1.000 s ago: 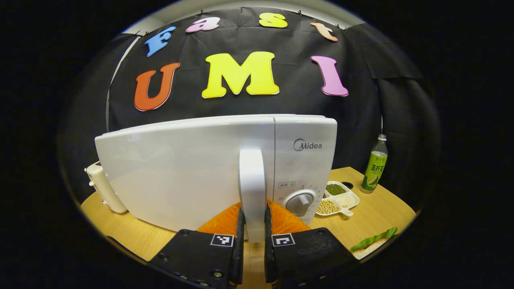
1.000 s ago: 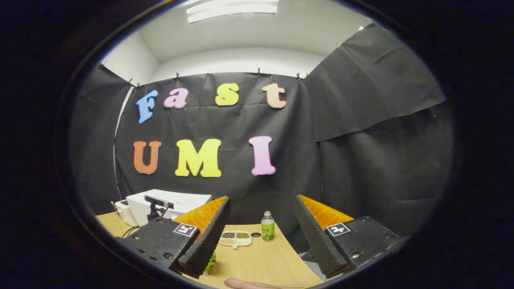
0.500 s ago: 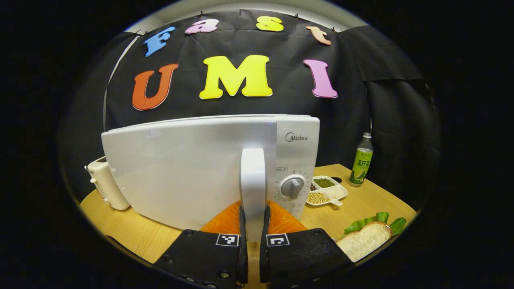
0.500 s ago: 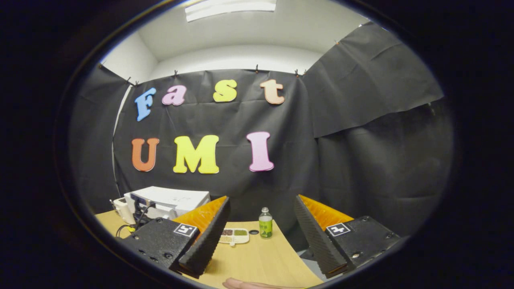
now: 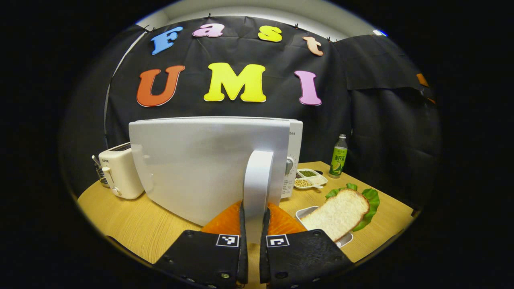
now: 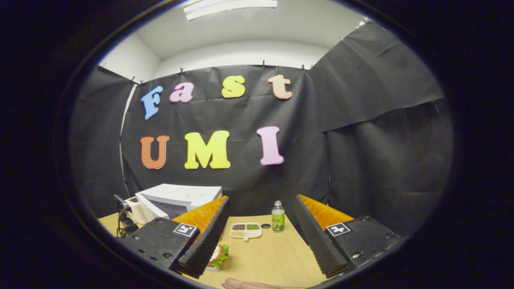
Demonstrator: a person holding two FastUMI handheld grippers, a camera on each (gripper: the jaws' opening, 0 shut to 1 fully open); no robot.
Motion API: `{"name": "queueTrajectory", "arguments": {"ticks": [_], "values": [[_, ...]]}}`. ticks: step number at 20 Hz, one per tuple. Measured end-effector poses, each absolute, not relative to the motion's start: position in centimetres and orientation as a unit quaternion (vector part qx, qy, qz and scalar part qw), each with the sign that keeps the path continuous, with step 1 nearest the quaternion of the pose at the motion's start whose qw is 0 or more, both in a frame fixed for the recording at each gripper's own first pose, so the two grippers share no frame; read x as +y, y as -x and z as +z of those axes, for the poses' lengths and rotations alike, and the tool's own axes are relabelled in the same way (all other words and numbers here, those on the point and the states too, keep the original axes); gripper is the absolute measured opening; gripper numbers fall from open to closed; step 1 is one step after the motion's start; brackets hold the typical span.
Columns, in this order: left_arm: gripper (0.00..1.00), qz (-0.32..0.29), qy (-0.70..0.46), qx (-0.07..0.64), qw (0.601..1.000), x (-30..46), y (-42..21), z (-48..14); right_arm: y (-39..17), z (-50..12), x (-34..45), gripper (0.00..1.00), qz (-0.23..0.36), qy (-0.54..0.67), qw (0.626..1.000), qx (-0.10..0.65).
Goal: Open the microwave oven with the left hand, put the food in, and close the microwave oven.
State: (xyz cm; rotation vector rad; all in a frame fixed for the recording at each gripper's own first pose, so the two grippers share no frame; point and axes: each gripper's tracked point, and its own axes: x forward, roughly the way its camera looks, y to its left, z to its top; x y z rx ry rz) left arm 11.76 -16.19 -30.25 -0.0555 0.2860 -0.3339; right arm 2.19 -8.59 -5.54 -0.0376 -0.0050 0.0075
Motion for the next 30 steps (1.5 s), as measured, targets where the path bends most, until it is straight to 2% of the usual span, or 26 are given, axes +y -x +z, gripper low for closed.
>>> {"name": "queueTrajectory", "arguments": {"ticks": [1,2,7,8,9,10,11,12,13,14,15,16,17,18,19,20,21,22,25,26,27,28,30], "values": [[0.10,-0.169,0.025,0.143,0.975,-15.4,-10.8,-30.2,-1.7,-5.2,-8.2,0.94,0.006,0.021,1.000,-0.005],[0.10,-0.168,0.024,0.149,0.974,-14.3,-9.8,-30.2,-1.2,-5.0,-7.6,1.00,0.008,0.020,1.000,-0.007],[0.10,-0.140,0.014,0.173,0.975,-7.4,-4.5,-30.6,1.0,-6.6,-4.7,1.00,0.036,0.022,0.999,0.015],[0.07,-0.138,0.022,0.176,0.974,-5.9,-3.3,-30.5,1.2,-7.2,-4.4,1.00,0.036,0.024,0.999,0.023],[0.24,-0.131,0.039,0.177,0.975,-4.1,-1.8,-29.9,1.2,-8.0,-4.1,0.94,0.037,0.028,0.998,0.032],[0.38,-0.118,0.050,0.179,0.975,-2.0,0.1,-29.4,1.2,-8.6,-3.6,0.94,0.039,0.030,0.998,0.042],[0.52,-0.104,0.055,0.175,0.978,0.0,1.7,-28.5,1.3,-9.2,-3.2,1.00,0.043,0.030,0.997,0.052],[0.86,-0.086,0.055,0.172,0.980,2.1,3.0,-27.8,1.1,-9.6,-2.7,0.94,0.048,0.029,0.997,0.061],[0.93,-0.070,0.054,0.166,0.982,3.7,4.0,-27.0,0.9,-10.0,-2.3,0.94,0.052,0.028,0.996,0.071],[0.93,-0.054,0.046,0.158,0.985,5.2,4.6,-26.2,0.4,-10.4,-1.9,1.00,0.055,0.027,0.995,0.080],[0.94,-0.042,0.034,0.151,0.987,6.3,5.1,-25.5,0.0,-11.1,-1.4,1.00,0.063,0.025,0.993,0.093],[0.94,-0.039,0.024,0.145,0.988,7.0,5.7,-24.9,-0.5,-11.7,-0.7,0.94,0.075,0.020,0.991,0.109],[0.94,-0.036,0.021,0.138,0.990,7.4,6.3,-24.1,-0.9,-12.3,0.0,0.94,0.085,0.016,0.988,0.125],[0.94,-0.030,0.024,0.130,0.991,8.1,6.7,-23.3,-1.6,-12.8,0.4,1.00,0.090,0.016,0.986,0.137],[0.94,-0.030,0.035,0.125,0.991,8.3,6.9,-22.5,-2.2,-13.3,0.5,0.94,0.092,0.016,0.984,0.148],[0.94,-0.032,0.045,0.120,0.991,8.3,7.1,-21.7,-2.9,-13.7,0.5,0.94,0.092,0.019,0.983,0.160],[0.94,-0.027,0.051,0.112,0.992,8.7,6.9,-21.0,-3.6,-14.2,0.6,0.94,0.093,0.024,0.981,0.170],[0.95,-0.020,0.054,0.104,0.993,8.9,6.6,-20.2,-4.3,-14.7,0.7,1.00,0.094,0.030,0.978,0.182],[0.95,-0.009,0.072,0.074,0.995,8.9,5.6,-17.2,-6.4,-16.8,0.7,1.00,0.107,0.037,0.966,0.231],[0.95,-0.010,0.077,0.067,0.995,8.5,5.2,-16.3,-7.0,-17.6,0.6,0.94,0.112,0.033,0.961,0.249],[0.95,-0.013,0.079,0.060,0.995,8.1,4.8,-15.5,-7.7,-18.5,0.4,0.94,0.117,0.028,0.956,0.269],[0.95,-0.012,0.078,0.054,0.995,7.8,4.3,-14.7,-8.3,-19.2,0.2,1.00,0.121,0.022,0.949,0.289],[0.95,-0.003,0.069,0.046,0.997,7.5,3.5,-13.4,-9.3,-20.6,0.3,1.00,0.139,0.009,0.934,0.329]]}}
